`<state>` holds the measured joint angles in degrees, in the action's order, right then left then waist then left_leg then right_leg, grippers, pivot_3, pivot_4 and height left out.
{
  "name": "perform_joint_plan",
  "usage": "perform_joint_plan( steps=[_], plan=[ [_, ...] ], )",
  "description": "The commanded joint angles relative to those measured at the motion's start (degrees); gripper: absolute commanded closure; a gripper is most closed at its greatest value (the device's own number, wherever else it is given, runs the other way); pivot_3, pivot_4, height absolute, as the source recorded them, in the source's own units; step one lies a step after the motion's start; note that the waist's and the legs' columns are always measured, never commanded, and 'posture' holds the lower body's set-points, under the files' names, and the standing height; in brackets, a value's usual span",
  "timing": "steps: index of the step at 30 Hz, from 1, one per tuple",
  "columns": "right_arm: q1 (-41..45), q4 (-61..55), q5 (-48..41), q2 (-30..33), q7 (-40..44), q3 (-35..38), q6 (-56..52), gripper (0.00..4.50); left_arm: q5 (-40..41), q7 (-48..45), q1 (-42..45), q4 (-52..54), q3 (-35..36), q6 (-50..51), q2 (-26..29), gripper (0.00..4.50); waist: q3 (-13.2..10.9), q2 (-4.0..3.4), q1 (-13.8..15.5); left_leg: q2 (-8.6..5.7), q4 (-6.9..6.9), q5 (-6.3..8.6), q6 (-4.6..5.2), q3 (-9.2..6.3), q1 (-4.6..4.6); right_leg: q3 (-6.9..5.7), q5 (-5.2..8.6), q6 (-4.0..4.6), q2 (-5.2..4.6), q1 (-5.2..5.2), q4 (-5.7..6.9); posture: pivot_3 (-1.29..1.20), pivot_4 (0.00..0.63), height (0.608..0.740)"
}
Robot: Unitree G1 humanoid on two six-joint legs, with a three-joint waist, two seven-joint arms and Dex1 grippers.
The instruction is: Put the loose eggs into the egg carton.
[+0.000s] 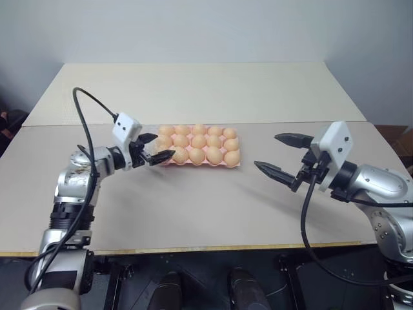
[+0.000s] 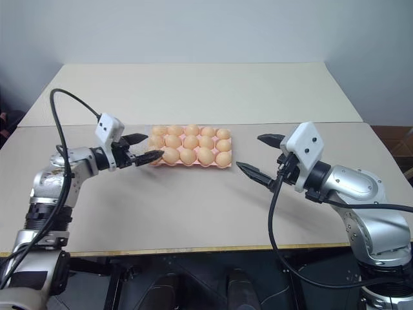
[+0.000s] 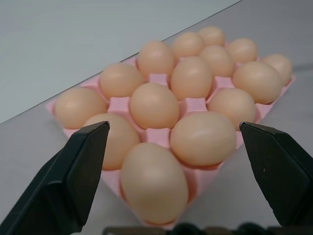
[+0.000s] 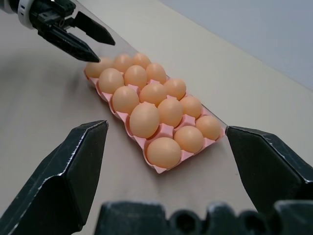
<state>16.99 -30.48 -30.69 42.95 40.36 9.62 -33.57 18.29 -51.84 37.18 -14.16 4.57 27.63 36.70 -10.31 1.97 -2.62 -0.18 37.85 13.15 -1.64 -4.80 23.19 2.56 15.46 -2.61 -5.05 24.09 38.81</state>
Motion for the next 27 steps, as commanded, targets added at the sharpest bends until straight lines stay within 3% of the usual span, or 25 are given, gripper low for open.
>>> perform_joint_plan(
  steps=[1, 7, 13, 19, 27],
  plan=[
    [-0.14, -2.24, -1.26, 0.07, -0.5, 1.67, -0.08, 0.0, 2.09, 0.29, -2.53, 6.6, 5.72, -1.84, 3.26, 0.05, 0.0, 0.0, -0.02, 0.0, 0.0, 0.0, 0.0, 0.0, 0.0, 0.0, 0.0, 0.0, 0.0, 0.0, 0.01, 0.0, 0.15, 0.74],
    [-1.6, 0.09, -2.03, 3.03, 4.6, 4.0, 1.13, 0.0, 9.18, -8.07, -15.19, 16.28, 15.9, 1.05, 13.17, 0.05, -0.01, -0.02, 0.07, 0.02, -0.05, 0.02, 0.03, 0.01, 0.01, 0.03, 0.0, 0.0, -0.01, 0.04, -0.05, 0.0, 0.15, 0.74],
    [-4.04, 4.8, -1.81, 6.7, 11.6, 6.05, 4.94, 0.0, 18.71, -18.64, -28.72, 21.9, 26.85, 4.86, 19.68, 0.05, -0.02, -0.03, 0.3, 0.04, -0.04, 0.04, 0.05, 0.03, -0.08, 0.0, 0.01, -0.01, -0.02, -0.12, -0.38, 0.0, 0.15, 0.74],
    [-3.64, 6.92, -1.74, 8.28, 14.46, 6.51, 5.92, 0.0, 24.15, -17.19, -33.72, 27.49, 30.41, 10.02, 19.68, 0.05, -0.02, -0.03, 0.35, 0.06, -0.04, 0.04, 0.05, 0.04, -0.11, 0.0, 0.01, -0.01, -0.02, -0.15, -0.37, 0.0, 0.15, 0.74],
    [-2.95, 7.35, -1.89, 8.58, 15.29, 6.55, 5.64, 0.0, 25.68, -13.86, -36.43, 30.79, 31.13, 11.53, 19.38, 0.05, -0.02, -0.04, 0.12, 0.07, -0.08, 0.06, 0.06, 0.05, -0.12, 0.03, 0.01, 0.0, 0.0, -0.11, -0.38, 0.0, 0.15, 0.74]
  ],
)
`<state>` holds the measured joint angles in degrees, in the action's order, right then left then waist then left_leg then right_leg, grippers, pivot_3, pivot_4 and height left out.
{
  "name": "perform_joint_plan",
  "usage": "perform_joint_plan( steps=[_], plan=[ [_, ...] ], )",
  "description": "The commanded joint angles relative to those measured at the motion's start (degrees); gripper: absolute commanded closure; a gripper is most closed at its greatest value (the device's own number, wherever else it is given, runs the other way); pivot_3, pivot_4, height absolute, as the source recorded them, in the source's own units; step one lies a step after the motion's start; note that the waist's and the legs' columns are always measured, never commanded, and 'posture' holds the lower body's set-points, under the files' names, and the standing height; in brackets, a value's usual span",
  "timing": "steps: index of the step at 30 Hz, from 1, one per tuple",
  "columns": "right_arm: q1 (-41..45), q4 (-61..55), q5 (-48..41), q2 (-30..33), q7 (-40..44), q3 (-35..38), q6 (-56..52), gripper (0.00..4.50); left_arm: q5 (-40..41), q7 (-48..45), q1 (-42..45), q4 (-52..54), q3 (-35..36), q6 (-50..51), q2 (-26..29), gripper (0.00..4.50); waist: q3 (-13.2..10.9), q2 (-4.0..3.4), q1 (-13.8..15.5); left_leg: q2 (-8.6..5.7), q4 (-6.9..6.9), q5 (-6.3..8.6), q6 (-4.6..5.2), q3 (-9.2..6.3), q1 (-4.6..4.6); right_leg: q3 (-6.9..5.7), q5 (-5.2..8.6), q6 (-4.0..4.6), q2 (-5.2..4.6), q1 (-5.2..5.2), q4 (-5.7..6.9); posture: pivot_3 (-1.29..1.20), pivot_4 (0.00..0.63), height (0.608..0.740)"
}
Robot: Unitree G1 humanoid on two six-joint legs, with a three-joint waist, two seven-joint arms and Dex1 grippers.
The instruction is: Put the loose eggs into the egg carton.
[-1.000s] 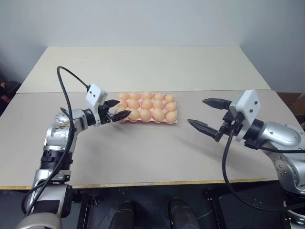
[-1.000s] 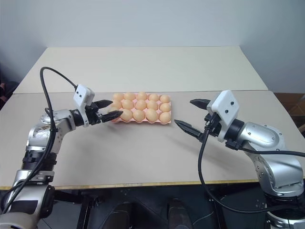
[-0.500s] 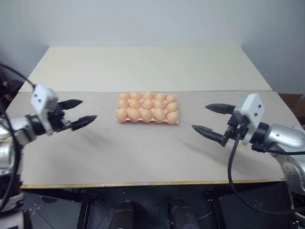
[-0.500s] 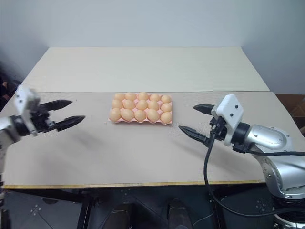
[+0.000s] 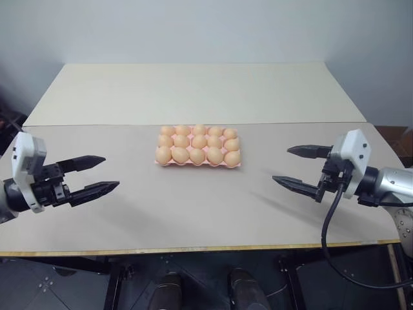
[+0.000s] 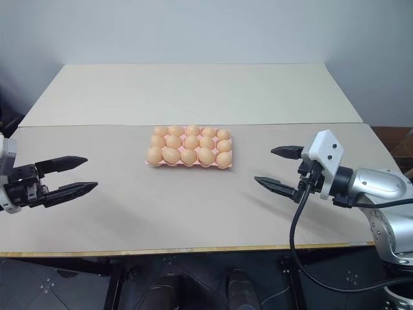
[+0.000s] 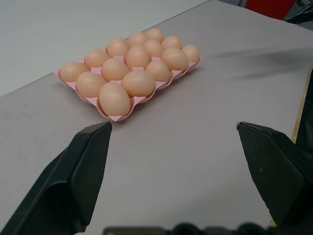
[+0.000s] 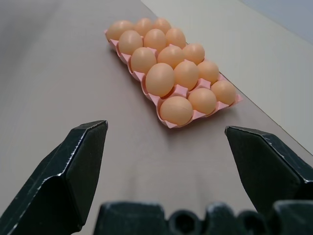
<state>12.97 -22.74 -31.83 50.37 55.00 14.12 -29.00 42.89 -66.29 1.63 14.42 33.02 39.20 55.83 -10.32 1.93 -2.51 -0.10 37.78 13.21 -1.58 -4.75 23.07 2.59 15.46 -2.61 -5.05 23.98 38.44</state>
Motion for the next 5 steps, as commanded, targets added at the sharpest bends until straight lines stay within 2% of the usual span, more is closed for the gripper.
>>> perform_joint_plan(
  steps=[1, 5],
  plan=[
    [1.11, -0.34, -0.8, 1.3, 0.83, 2.05, 0.99, 0.0, 1.16, 0.51, -1.49, 2.55, 2.86, -0.27, 0.11, 0.05, 0.0, 0.0, 0.03, 0.0, 0.0, 0.0, 0.0, 0.0, 0.0, 0.0, 0.0, 0.0, 0.0, 0.0, 0.0, 0.0, 0.15, 0.74],
    [1.81, 0.17, -1.0, 1.87, 1.43, 1.79, 0.79, 0.0, 0.86, 0.8, -3.58, 3.52, 3.19, -1.04, -0.23, 0.05, 0.0, 0.0, 0.06, 0.0, 0.0, 0.0, 0.0, 0.02, -0.01, 0.01, 0.0, 0.0, 0.0, 0.0, -0.01, 0.0, 0.15, 0.74]
  ],
)
